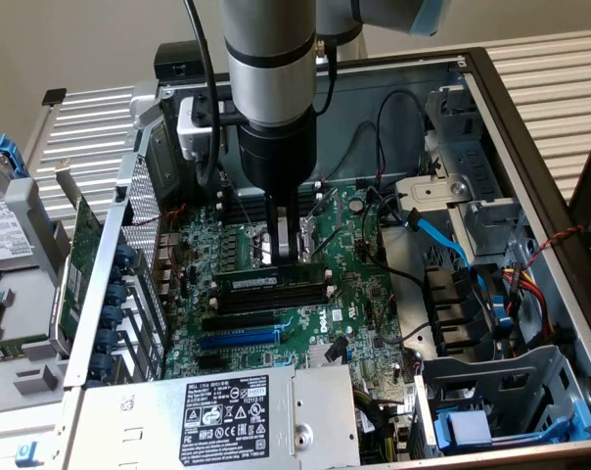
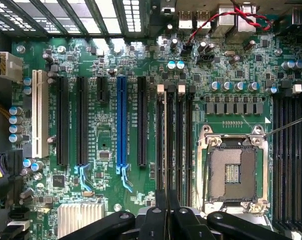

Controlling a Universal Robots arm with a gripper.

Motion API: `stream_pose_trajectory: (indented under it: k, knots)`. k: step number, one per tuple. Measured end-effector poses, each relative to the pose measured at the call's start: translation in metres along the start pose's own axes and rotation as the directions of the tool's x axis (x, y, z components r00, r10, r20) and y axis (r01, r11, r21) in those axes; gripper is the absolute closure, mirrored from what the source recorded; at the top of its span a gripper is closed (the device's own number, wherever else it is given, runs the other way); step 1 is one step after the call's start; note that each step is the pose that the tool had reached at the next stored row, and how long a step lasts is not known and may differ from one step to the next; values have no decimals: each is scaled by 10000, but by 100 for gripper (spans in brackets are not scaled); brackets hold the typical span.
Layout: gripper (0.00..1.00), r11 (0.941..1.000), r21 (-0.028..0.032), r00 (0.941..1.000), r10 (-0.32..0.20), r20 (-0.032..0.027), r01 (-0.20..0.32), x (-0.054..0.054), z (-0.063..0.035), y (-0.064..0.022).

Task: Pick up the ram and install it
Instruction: 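Insert the ram into the slot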

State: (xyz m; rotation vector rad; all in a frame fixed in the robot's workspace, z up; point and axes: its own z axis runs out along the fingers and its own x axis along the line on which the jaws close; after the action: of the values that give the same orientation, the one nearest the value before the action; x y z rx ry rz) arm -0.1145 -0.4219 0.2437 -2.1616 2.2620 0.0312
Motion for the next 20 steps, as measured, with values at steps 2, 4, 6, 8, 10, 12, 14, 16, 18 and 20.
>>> stream_pose_trajectory:
  k: [2, 4, 6, 8, 10, 12, 14, 16, 18, 20]
  knots:
    - [88, 10000, 1, 10000, 2, 1, -2, 3, 8, 0]
    - [88, 10000, 0, 10000, 1, 0, -1, 6, 12, 0]
    - [88, 10000, 0, 10000, -1, 0, 1, 16, 14, -1]
    - [88, 10000, 0, 10000, 1, 1, -1, 19, 18, -1]
    - [88, 10000, -1, 10000, 1, -1, -1, 20, 23, -1]
    - [88, 10000, 0, 10000, 0, -1, 0, 20, 27, -1]
    - [88, 10000, 0, 10000, 0, -1, 0, 20, 31, -1]
    - [88, 10000, 0, 10000, 1, -2, -1, 20, 31, -1]
    - [88, 10000, 4, 10000, 0, 0, 0, 20, 32, -1]
    - [88, 10000, 14, 10000, -1, 1, 1, 20, 33, -1]
